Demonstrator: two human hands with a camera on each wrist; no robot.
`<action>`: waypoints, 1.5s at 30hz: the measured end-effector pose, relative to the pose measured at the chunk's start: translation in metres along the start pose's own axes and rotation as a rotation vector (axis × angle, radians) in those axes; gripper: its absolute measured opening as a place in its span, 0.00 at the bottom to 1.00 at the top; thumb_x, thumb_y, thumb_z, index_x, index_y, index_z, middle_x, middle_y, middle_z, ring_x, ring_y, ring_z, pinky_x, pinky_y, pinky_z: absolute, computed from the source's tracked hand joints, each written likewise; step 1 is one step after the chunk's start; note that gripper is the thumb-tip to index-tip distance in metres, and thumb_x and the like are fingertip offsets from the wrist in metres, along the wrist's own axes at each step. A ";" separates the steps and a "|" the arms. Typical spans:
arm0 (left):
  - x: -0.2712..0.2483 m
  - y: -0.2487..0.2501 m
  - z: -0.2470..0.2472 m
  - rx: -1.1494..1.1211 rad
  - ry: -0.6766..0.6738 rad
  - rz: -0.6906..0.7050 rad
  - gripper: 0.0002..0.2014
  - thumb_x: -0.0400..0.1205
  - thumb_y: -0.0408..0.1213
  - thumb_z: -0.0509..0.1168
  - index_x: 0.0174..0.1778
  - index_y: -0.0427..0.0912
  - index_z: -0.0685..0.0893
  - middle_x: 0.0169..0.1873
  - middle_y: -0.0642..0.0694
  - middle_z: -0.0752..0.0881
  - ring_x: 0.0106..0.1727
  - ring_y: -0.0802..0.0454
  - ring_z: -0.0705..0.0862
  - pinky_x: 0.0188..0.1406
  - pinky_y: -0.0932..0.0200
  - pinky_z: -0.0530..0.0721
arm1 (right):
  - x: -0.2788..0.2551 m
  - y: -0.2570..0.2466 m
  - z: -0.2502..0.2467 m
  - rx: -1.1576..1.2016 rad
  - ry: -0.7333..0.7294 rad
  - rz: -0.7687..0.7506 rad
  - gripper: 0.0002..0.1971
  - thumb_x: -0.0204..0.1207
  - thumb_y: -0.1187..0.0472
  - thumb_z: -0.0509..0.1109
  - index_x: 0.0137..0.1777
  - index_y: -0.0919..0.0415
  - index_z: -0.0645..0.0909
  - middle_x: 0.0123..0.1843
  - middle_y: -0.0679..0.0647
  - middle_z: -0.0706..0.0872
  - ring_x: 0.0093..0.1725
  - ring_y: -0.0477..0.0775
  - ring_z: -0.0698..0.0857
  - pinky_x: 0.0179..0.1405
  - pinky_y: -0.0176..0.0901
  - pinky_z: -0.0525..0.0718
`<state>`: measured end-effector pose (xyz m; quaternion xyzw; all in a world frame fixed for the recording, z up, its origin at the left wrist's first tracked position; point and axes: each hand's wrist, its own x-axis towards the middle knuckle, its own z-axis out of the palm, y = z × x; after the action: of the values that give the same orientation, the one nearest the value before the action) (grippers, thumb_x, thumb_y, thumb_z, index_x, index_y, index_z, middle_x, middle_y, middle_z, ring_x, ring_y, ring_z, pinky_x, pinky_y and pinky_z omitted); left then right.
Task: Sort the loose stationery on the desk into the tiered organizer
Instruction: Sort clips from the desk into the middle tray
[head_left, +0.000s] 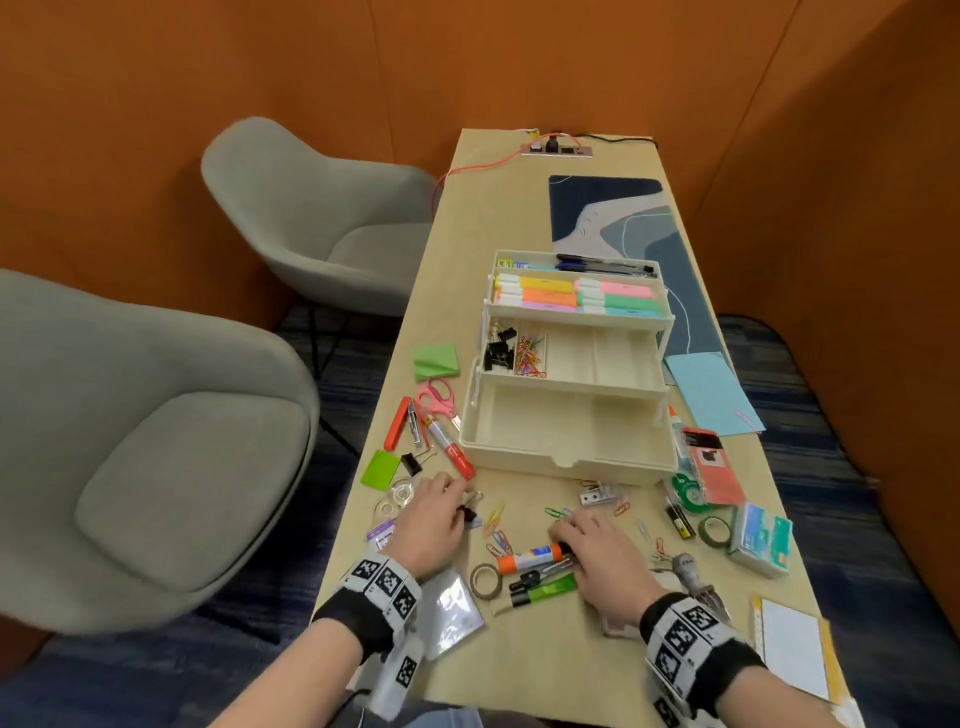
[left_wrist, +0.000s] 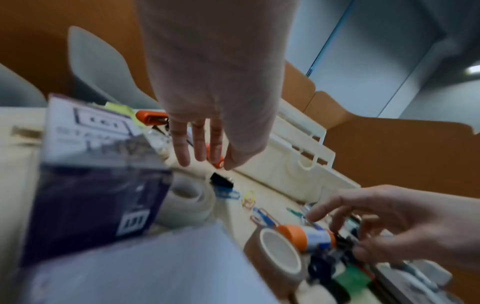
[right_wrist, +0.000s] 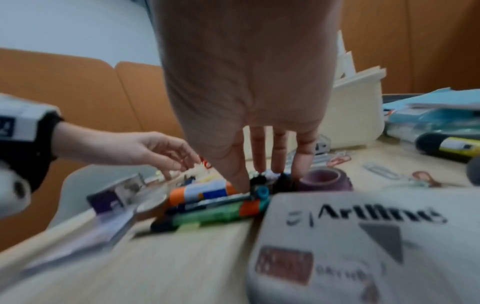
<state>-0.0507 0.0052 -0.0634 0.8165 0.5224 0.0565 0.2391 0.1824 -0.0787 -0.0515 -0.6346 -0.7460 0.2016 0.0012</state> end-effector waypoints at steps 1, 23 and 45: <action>0.000 0.000 0.002 0.039 -0.017 0.013 0.19 0.83 0.38 0.59 0.71 0.50 0.72 0.65 0.50 0.74 0.66 0.52 0.71 0.65 0.55 0.76 | 0.000 -0.002 0.004 -0.030 0.017 0.001 0.20 0.76 0.66 0.60 0.67 0.50 0.73 0.65 0.49 0.74 0.62 0.54 0.72 0.59 0.45 0.73; 0.010 0.016 0.007 -0.091 0.038 -0.005 0.17 0.84 0.39 0.62 0.69 0.48 0.74 0.60 0.48 0.81 0.62 0.50 0.74 0.63 0.54 0.75 | -0.002 0.038 -0.026 1.256 0.384 0.658 0.08 0.76 0.74 0.68 0.51 0.63 0.81 0.46 0.61 0.85 0.33 0.52 0.83 0.28 0.31 0.84; 0.011 0.038 -0.007 -0.417 -0.098 -0.098 0.14 0.83 0.36 0.62 0.65 0.44 0.77 0.51 0.48 0.82 0.43 0.60 0.84 0.41 0.70 0.79 | -0.002 0.015 -0.020 1.632 -0.068 0.857 0.14 0.82 0.53 0.62 0.37 0.59 0.71 0.21 0.50 0.71 0.19 0.48 0.66 0.14 0.36 0.63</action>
<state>-0.0164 0.0046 -0.0416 0.7247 0.5264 0.1119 0.4304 0.2020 -0.0732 -0.0367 -0.6530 -0.0735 0.6669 0.3514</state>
